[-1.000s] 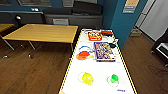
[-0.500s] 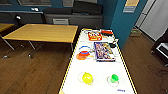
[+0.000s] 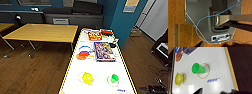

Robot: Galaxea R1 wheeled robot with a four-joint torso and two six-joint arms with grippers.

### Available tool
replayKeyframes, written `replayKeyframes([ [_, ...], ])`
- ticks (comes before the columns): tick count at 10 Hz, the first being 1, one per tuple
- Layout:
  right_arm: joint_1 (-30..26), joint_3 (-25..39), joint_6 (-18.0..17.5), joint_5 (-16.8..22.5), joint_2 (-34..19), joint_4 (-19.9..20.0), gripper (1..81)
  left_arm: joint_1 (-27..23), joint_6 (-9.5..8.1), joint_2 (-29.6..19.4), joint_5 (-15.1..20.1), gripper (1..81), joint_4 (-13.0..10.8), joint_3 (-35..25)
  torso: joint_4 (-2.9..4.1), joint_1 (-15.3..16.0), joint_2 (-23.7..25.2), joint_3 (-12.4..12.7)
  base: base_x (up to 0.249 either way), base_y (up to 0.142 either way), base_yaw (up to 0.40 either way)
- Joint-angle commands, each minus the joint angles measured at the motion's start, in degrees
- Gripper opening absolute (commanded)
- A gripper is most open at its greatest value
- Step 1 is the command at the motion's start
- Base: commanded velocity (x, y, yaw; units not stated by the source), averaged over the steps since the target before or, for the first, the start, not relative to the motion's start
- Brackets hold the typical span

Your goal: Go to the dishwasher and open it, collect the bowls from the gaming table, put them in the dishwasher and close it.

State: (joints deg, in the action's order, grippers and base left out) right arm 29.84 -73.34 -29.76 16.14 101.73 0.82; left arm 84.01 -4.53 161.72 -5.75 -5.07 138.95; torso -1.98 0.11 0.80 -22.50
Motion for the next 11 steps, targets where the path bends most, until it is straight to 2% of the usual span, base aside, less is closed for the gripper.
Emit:
replayKeyframes([
  [1, -7.1, -3.6, -1.1, 6.9, -0.4, 0.6, 81.1, 0.1, 0.05, 0.5, 4.1, 81.1, 0.1, 1.0, 0.0, 0.0, 0.0, 0.0, 0.0, 0.0, 0.0],
  [3, -8.4, -5.5, -5.5, 6.0, 1.1, 0.9, 81.1, 0.1, 0.05, 0.5, 4.1, 81.1, 0.1, 1.2, 0.0, 0.0, 0.0, 0.0, 0.0, 0.0, 0.0],
  [4, -9.0, -5.4, -5.8, 4.5, 1.3, 0.7, 81.1, 0.1, 0.05, 0.5, 4.1, 81.1, 0.2, 1.3, 0.0, 0.0, 0.0, 0.0, 0.0, 0.0, 0.0],
  [5, -9.1, -5.5, -5.7, 0.0, 1.6, 0.7, 81.1, 0.1, 0.05, 0.6, 4.1, 81.1, 0.2, 1.4, 0.0, 0.0, 0.0, 0.0, 0.0, 0.0, 0.0],
  [6, -9.8, -6.0, -5.8, -1.7, 2.6, 0.5, 81.1, 0.1, 0.05, 0.6, 4.1, 81.1, 0.2, 1.4, 0.0, 0.0, 0.0, 0.0, 0.0, 0.0, 0.0],
  [11, -13.4, -11.8, -5.8, -1.5, 10.5, 0.9, 81.1, 0.0, 0.05, 0.8, 4.1, 81.1, 0.2, 2.2, 0.0, 0.1, 0.0, 0.0, 0.0, 0.0, 0.0],
])
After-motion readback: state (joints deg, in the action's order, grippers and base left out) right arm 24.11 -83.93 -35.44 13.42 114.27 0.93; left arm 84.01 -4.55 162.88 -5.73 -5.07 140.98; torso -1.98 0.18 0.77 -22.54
